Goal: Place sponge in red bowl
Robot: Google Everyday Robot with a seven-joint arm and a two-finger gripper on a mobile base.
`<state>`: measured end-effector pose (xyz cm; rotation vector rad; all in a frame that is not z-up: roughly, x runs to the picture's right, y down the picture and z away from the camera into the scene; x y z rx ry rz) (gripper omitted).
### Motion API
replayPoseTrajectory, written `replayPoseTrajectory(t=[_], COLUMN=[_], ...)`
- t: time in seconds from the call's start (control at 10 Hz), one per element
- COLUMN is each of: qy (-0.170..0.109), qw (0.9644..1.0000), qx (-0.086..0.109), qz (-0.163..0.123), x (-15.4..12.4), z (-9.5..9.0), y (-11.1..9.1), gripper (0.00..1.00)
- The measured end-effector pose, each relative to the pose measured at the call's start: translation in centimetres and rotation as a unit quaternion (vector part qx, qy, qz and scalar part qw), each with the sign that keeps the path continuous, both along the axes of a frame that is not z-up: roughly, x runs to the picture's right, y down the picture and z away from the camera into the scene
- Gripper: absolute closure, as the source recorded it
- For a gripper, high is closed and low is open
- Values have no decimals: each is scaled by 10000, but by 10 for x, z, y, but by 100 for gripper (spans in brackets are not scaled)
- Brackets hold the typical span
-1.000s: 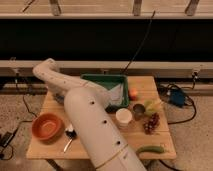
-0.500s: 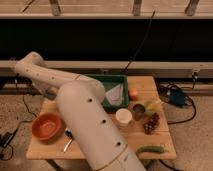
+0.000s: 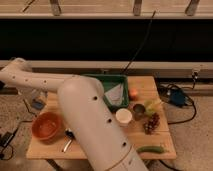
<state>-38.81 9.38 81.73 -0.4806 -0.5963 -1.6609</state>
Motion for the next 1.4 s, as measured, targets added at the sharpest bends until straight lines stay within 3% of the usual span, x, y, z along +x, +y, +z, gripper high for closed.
replayPoseTrajectory(t=[0.1, 0.3, 0.6, 1.0, 1.3, 1.4], qy=[-2, -68, -201, -535, -820, -847], qw=[9998, 9988, 9959, 9902, 9863, 9859], qx=[-170, -453, -878, -1287, -1429, -1443], qz=[63, 191, 116, -53, -73, -57], x=[1, 8, 18, 18, 15, 16], z=[-11, -23, -47, -82, -88, -88], y=[12, 18, 31, 59, 67, 67], gripper=[100, 100, 99, 64, 32, 27])
